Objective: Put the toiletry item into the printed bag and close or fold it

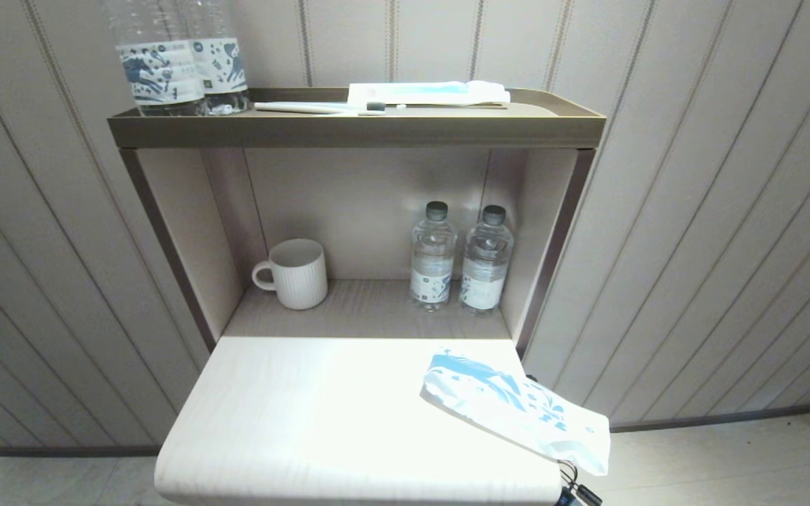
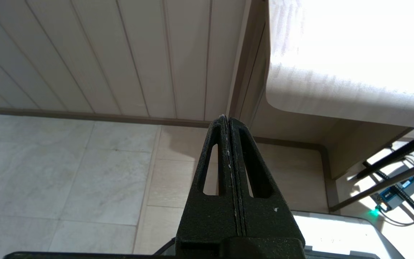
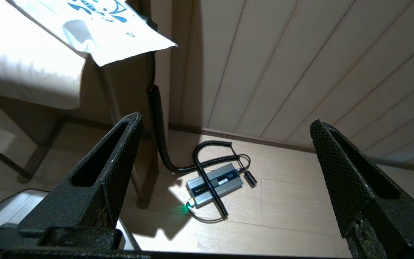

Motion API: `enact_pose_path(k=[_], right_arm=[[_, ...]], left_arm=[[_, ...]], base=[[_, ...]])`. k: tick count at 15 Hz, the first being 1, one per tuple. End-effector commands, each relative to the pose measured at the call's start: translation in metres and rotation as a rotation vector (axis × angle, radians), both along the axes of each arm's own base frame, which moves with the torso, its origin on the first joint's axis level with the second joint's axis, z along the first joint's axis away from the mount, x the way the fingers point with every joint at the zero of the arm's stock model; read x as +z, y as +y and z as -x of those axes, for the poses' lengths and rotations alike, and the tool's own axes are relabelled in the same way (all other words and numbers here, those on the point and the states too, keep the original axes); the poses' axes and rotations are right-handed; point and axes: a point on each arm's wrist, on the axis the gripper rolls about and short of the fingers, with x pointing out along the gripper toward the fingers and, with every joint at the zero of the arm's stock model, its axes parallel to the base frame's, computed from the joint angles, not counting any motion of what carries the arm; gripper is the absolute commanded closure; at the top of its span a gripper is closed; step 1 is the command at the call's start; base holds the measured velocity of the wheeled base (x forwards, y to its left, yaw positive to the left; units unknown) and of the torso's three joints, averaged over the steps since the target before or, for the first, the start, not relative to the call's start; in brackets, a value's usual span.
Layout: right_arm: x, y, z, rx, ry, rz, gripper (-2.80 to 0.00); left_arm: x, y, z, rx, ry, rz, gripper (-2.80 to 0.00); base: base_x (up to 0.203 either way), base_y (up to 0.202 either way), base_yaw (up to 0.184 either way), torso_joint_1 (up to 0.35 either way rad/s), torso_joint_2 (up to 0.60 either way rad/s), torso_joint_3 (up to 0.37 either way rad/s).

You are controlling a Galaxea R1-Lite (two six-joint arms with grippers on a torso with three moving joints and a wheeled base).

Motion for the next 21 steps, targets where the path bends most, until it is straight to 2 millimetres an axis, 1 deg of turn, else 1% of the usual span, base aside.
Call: enact_pose_path(k=[1,4,8,12,14,21], right_arm=[[-0.007,0.001,-0.001,0.048,0.012,-0.003,-2.8],[-0.007,0.001,0.005,0.152,-0.014,-0.039,-2.8],[-0.012,0.001,0.025,0.169,-0.155,-0.116,-2.8],[-0.015,-0.003,0.025,-0.007,-0.151,-0.128,-2.8],[-0.026,-0.005,0.022,-0.107,-0.115,-0.127,-2.8],[-0.025,-0.005,0.022,-0.097,-0.114,-0.136,-2.8]], left_arm=[[0.0,0.0,0.0,0.001,0.004,0.001,0.0],[-0.001,0.0,0.0,-0.015,0.004,0.005,0.0],[-0.001,0.0,0.0,-0.018,0.008,0.011,0.0],[-0.001,0.0,0.0,-0.004,0.013,0.002,0.0],[-0.001,0.0,0.0,0.002,0.015,-0.001,0.0],[-0.002,-0.001,0.0,-0.026,0.014,-0.007,0.0]], base=[[0.0,0.0,0.0,0.0,0.0,0.0],[0.0,0.0,0.0,0.0,0.0,0.0],[0.0,0.0,0.0,0.0,0.0,0.0],[0.0,0.0,0.0,0.0,0.0,0.0],[0.0,0.0,0.0,0.0,0.0,0.0],[0.0,0.0,0.0,0.0,0.0,0.0]])
